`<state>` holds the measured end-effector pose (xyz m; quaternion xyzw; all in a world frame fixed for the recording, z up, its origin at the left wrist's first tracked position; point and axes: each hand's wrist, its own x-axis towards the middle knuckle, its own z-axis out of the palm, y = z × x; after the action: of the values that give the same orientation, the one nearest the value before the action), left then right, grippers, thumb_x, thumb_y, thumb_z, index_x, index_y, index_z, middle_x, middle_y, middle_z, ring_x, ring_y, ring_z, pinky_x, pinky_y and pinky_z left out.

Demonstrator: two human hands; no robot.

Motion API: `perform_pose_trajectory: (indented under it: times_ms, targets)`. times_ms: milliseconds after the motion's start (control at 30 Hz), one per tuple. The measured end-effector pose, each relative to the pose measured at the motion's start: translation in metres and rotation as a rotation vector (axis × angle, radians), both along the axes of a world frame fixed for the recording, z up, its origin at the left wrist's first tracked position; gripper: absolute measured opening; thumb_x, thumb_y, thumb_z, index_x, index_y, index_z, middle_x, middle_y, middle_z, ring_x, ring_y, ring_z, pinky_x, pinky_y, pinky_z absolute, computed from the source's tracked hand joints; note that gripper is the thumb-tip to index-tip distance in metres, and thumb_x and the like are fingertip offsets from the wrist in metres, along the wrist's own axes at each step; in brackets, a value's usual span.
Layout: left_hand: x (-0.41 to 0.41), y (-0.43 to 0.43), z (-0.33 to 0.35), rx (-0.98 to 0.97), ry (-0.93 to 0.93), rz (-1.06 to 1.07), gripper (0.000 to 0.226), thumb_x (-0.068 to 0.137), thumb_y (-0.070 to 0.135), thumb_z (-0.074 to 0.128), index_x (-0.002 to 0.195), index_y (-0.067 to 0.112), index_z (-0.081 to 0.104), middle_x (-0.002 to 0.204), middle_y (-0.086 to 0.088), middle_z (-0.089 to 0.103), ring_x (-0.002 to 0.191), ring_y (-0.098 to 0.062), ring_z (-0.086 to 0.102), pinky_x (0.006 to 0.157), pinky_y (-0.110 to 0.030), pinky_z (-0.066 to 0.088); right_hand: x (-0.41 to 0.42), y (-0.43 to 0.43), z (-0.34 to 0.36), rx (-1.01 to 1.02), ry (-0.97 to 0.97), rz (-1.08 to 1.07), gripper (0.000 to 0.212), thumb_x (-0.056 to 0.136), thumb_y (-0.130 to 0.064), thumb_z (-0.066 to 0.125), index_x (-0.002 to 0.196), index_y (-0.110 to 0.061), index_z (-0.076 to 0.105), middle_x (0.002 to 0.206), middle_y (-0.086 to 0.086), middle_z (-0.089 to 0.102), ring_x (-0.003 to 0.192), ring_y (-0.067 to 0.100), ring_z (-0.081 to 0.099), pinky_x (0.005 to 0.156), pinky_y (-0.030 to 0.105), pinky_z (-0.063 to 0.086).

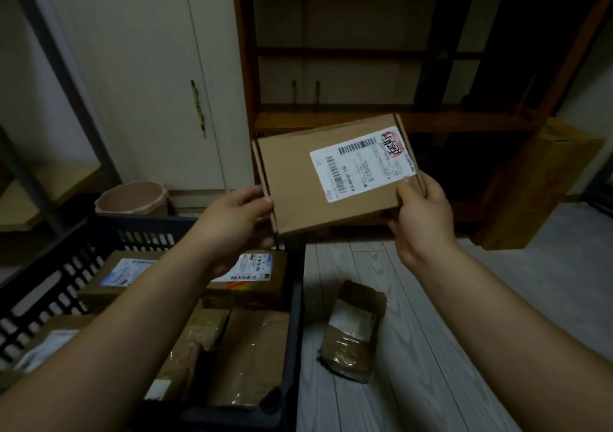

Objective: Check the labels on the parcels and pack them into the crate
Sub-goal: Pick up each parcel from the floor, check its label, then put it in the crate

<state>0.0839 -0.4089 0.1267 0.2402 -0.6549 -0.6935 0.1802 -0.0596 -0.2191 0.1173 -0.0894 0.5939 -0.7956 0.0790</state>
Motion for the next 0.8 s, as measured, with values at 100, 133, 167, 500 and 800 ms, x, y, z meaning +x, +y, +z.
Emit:
perform_pose_trajectory:
  times_ms: [100, 133, 167, 500, 800]
  targets:
    - [0.004, -0.01, 0.007, -0.076, 0.074, 0.141, 0.025, 0.094, 0.025, 0.05, 0.105, 0.047, 0.051, 0.1, 0.006, 0.062, 0.085, -0.017, 0.067, 0.05, -0.025, 0.054, 0.007, -0.003, -0.006, 0.168, 0.152, 0.06, 0.034, 0.097, -0.031, 0.047, 0.129, -0.043, 0.049, 0.116, -0.014, 0.057, 0.109, 0.011, 0.054, 0.091, 0.037, 0.049]
    - [0.006, -0.015, 0.008, -0.102, 0.088, 0.187, 0.025, 0.094, 0.026, 0.051, 0.102, 0.05, 0.05, 0.098, 0.009, 0.06, 0.087, -0.015, 0.065, 0.051, -0.025, 0.054, 0.01, -0.006, -0.007, 0.23, 0.205, 0.06, 0.036, 0.097, -0.031, 0.046, 0.131, -0.043, 0.047, 0.118, -0.015, 0.056, 0.11, 0.009, 0.053, 0.094, 0.036, 0.047]
    - [0.008, -0.02, 0.008, -0.127, 0.095, 0.227, 0.025, 0.093, 0.027, 0.052, 0.099, 0.051, 0.051, 0.097, 0.012, 0.059, 0.088, -0.013, 0.064, 0.052, -0.025, 0.055, 0.014, -0.008, -0.008, 0.28, 0.254, 0.063, 0.039, 0.097, -0.031, 0.046, 0.135, -0.043, 0.045, 0.122, -0.014, 0.054, 0.112, 0.009, 0.051, 0.095, 0.035, 0.046]
    - [0.037, -0.065, 0.009, -0.245, 0.008, 0.302, 0.054, 0.089, 0.015, 0.057, 0.136, 0.036, 0.042, 0.112, 0.007, 0.056, 0.096, -0.019, 0.063, 0.068, -0.031, 0.054, 0.044, -0.04, -0.015, 0.453, 0.482, 0.23, 0.071, 0.091, -0.018, 0.059, 0.148, -0.035, 0.021, 0.142, -0.01, 0.037, 0.121, 0.003, 0.036, 0.1, 0.027, 0.036]
    - [0.094, -0.113, -0.016, -0.332, -0.246, 0.306, 0.048, 0.091, 0.012, 0.056, 0.137, 0.024, 0.045, 0.118, -0.007, 0.054, 0.09, -0.022, 0.059, 0.067, -0.032, 0.052, 0.078, -0.091, -0.052, 0.684, 0.517, 0.497, 0.06, 0.094, -0.031, 0.053, 0.147, -0.035, 0.025, 0.126, -0.011, 0.033, 0.107, 0.003, 0.036, 0.087, 0.02, 0.037]
